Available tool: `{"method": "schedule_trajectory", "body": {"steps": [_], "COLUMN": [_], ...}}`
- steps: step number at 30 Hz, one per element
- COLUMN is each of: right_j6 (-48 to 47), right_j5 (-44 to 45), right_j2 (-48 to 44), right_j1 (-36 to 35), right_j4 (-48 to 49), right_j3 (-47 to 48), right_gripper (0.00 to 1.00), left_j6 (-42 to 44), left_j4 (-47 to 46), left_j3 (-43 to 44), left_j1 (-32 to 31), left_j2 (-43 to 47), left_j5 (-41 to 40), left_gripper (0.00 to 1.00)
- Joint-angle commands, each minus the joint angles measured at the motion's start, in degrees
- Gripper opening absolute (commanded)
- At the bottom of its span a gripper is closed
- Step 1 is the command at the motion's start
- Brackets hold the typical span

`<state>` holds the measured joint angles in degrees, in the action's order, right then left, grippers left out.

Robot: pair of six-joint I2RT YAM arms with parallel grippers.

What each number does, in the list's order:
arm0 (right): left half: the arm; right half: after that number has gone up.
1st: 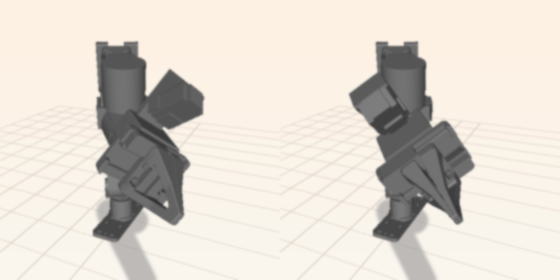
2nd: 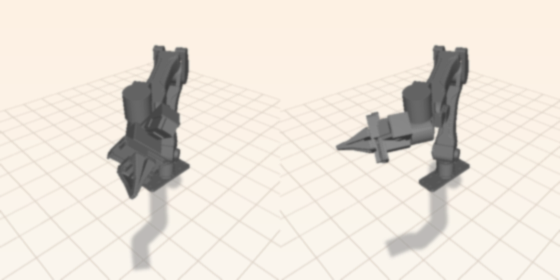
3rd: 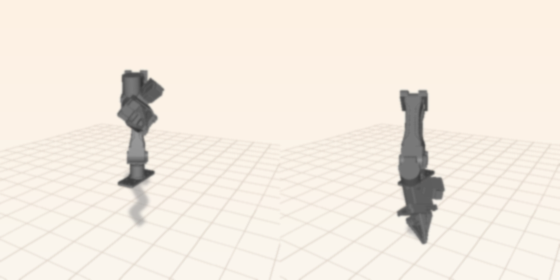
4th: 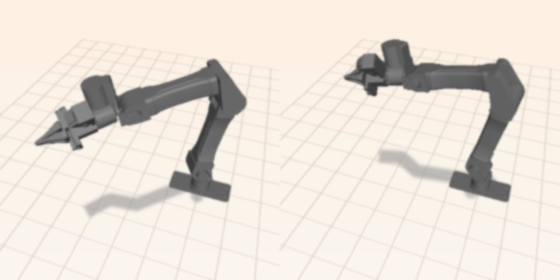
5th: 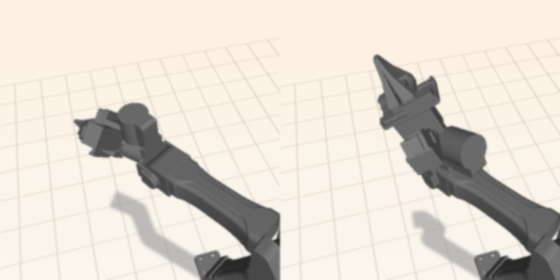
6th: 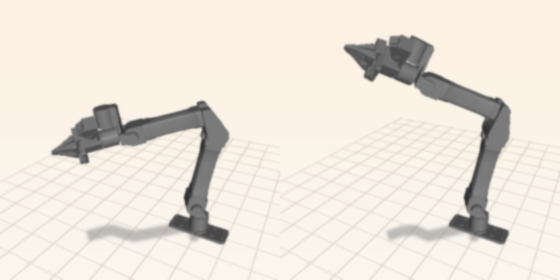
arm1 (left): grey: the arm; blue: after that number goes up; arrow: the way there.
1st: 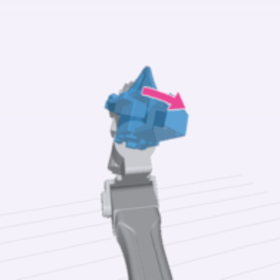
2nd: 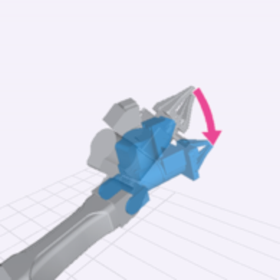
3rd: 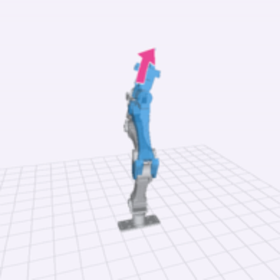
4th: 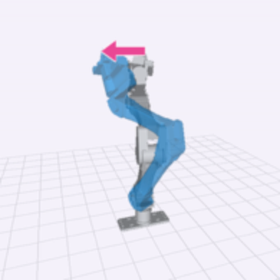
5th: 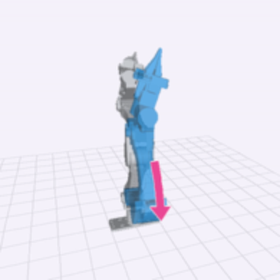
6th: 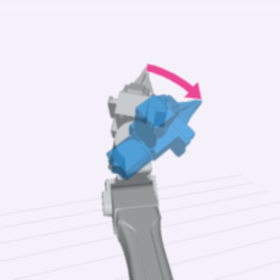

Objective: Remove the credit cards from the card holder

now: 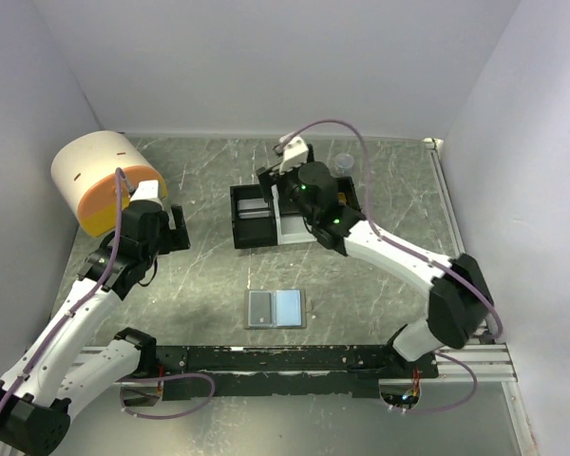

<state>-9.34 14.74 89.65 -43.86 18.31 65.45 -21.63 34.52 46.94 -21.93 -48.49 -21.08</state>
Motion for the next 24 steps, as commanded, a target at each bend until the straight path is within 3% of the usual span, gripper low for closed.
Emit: {"method": "schedule_trajectory", "body": {"steps": [1, 6, 11, 18, 24], "right_j6": [27.76, 42.82, 49.96, 54.72, 61.83], "right_j5": [3.67, -1.29, -7.47, 12.89, 18.47], "right_j2": [-6.37, -13.72, -17.64, -11.73, -4.9], "right_j1": [0.3, 0.31, -1.44, -14.9, -22.64], "right_j4": [-16.51, -20.3, -18.26, -32.79, -37.78], "right_j3": [-4.07, -13.2, -21.05, -15.85, -12.87], "right_gripper": [0.84, 0.82, 0.76, 0.75, 0.72], "left_j6": [0.64, 0.63, 0.28, 0.09, 0.09], "left_j4": [-1.31, -1.26, -0.55, -0.13, -0.16], "left_j3": [-0.3, -0.37, -0.12, 0.02, 0.05], "left_j1": [0.58, 0.58, 0.58, 0.58, 0.58], "left_j2": [0.02, -0.41, -1.17, -1.7, -1.78], "left_j5": [0.62, 0.28, 0.1, -0.25, -0.28], "left_gripper": [0.96, 0.96, 0.95, 0.95, 0.96]}}
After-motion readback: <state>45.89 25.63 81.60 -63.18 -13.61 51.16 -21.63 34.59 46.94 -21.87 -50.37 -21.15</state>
